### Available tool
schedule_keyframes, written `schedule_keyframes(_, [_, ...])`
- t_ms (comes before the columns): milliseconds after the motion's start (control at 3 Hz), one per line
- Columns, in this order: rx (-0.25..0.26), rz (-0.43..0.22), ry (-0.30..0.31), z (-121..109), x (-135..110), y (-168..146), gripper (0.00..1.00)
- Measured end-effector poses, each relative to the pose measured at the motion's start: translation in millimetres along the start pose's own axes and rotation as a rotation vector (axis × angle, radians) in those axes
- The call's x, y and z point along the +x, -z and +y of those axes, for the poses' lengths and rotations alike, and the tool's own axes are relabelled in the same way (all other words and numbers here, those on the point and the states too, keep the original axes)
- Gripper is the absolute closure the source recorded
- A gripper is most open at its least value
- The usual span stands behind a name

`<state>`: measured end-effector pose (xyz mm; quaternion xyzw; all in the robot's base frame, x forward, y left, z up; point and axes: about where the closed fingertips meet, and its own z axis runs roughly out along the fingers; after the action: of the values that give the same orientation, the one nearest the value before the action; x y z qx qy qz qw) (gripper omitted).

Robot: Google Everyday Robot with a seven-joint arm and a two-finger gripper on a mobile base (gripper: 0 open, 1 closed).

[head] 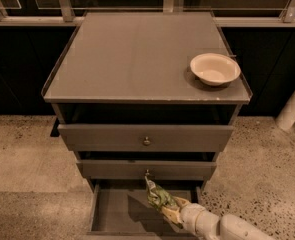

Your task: Place green jalapeno chip bag into bottom drawer

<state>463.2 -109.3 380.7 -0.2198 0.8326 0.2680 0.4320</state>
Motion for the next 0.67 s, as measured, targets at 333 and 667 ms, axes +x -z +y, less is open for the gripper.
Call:
schedule_keyframes(333, [0.005,-0.007,-0.034,-2,13,-8,1.00])
schedule_keyframes(667, [-0.026,0.012,-0.128,-11,48,-39,1.00])
